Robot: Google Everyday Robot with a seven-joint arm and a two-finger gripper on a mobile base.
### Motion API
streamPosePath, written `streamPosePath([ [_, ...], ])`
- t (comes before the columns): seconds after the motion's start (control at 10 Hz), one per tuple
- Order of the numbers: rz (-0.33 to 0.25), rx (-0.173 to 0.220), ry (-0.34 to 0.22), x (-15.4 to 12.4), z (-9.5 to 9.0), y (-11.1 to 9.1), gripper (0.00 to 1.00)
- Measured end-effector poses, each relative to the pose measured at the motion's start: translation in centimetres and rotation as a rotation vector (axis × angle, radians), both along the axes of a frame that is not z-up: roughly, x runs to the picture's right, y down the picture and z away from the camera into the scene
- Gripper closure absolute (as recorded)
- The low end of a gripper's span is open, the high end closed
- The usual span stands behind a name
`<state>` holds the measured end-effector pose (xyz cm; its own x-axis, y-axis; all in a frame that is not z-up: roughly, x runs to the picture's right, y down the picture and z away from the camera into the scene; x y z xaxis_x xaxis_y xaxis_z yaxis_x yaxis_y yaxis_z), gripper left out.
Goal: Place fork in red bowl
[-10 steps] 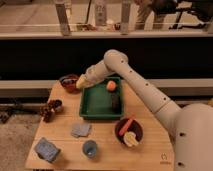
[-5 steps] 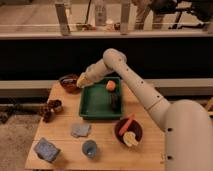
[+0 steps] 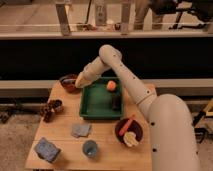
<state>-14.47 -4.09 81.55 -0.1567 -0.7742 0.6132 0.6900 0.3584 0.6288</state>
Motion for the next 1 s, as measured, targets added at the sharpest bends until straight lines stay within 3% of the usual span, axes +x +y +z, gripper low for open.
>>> streamPosePath([
  [0.6,0.001,-0.037,0.011,-1.1,1.6,-0.5,0.98],
  [0.9,0.082,-0.032,-0.010,-1.5,1.7,-0.8,0.98],
  [1.0,0.117,-0.050,-0.035,-2.1,1.9,-0.6,0.98],
])
